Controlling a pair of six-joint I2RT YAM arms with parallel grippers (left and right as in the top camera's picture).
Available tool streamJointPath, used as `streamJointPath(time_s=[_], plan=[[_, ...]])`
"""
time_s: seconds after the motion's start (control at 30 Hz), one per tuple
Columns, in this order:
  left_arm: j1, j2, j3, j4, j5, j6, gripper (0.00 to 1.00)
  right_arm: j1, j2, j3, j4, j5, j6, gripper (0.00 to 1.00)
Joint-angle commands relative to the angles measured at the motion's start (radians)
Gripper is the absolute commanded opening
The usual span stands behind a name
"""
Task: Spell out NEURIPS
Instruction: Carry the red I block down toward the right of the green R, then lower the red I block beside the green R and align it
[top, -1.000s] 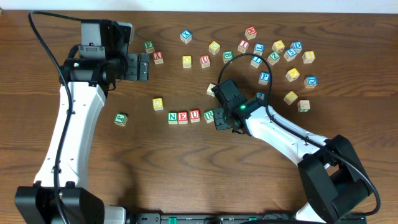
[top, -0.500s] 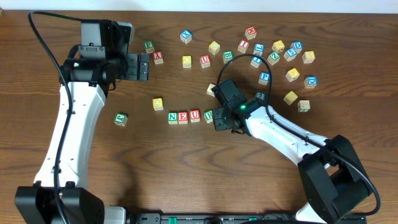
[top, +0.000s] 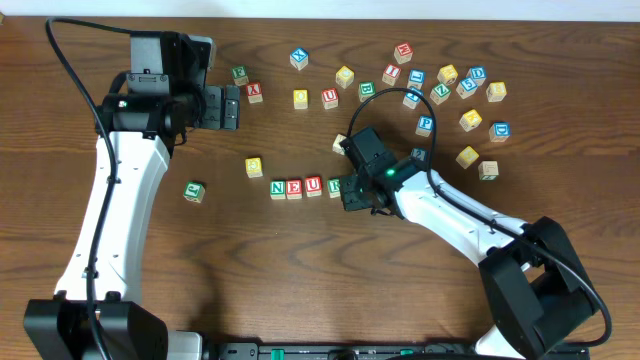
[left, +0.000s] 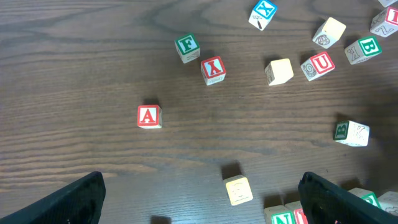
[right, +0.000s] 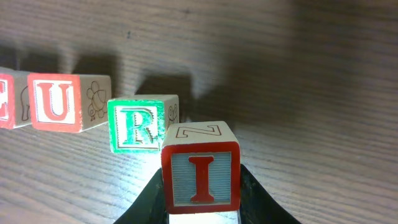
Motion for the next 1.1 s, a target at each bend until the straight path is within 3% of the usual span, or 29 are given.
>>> streamJointPath(time_s=[0.0,1.07], plan=[[0.003,-0.004,0.026,0.000,0.006,0.011,0.98,0.030,0.010,-0.002,0.004,-0.011,0.011,0.23],[0.003,-0.004,0.026,0.000,0.006,0.011,0.98,0.007,0.040,-0.002,0.000,0.087,0.011,0.22]])
